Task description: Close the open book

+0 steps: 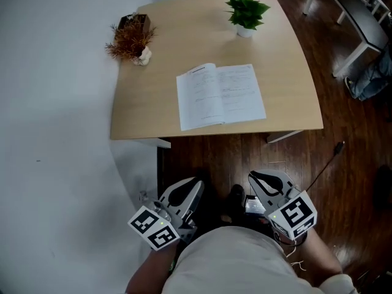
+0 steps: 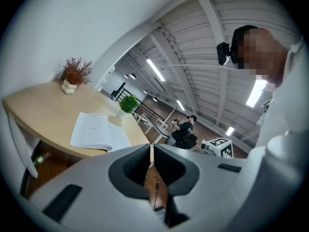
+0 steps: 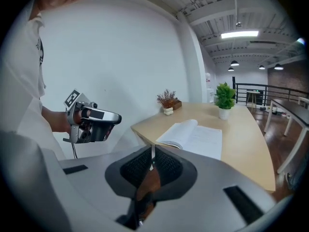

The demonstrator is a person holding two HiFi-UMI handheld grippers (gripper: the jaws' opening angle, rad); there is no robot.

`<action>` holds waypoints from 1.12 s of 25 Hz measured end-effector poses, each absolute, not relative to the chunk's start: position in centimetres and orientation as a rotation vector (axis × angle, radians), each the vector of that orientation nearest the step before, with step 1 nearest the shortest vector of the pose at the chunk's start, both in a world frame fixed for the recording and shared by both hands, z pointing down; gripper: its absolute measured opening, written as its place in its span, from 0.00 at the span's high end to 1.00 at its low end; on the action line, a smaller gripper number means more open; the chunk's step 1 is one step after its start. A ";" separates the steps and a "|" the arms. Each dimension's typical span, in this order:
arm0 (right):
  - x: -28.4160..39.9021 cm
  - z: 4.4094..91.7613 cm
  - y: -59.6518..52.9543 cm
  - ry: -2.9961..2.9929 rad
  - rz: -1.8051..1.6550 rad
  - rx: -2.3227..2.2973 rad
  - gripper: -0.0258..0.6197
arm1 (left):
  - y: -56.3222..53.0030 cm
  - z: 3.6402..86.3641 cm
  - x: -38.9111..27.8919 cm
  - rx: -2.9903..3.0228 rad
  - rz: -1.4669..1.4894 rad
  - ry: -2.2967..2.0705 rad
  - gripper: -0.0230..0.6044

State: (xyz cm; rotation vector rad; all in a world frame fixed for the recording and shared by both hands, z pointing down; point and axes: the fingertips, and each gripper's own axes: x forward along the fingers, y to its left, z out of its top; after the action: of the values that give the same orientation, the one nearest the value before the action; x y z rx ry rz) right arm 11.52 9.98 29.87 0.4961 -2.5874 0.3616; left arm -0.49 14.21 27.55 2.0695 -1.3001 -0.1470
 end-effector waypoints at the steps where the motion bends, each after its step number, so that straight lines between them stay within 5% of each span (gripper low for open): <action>1: 10.8 30.0 9.6 -2.589 0.356 0.499 0.96 | 13.5 27.9 -1.1 2.072 -0.143 -1.290 0.97; 28: -1.8 36.1 -0.1 -2.395 -0.096 0.317 0.95 | 3.5 35.9 -11.0 2.023 -0.034 -1.202 0.97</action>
State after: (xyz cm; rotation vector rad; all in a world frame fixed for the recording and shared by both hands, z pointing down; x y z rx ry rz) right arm -1.84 -0.10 36.12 0.3167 -2.3948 -0.0959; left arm -11.04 3.47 35.88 2.0233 -1.2024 -0.0341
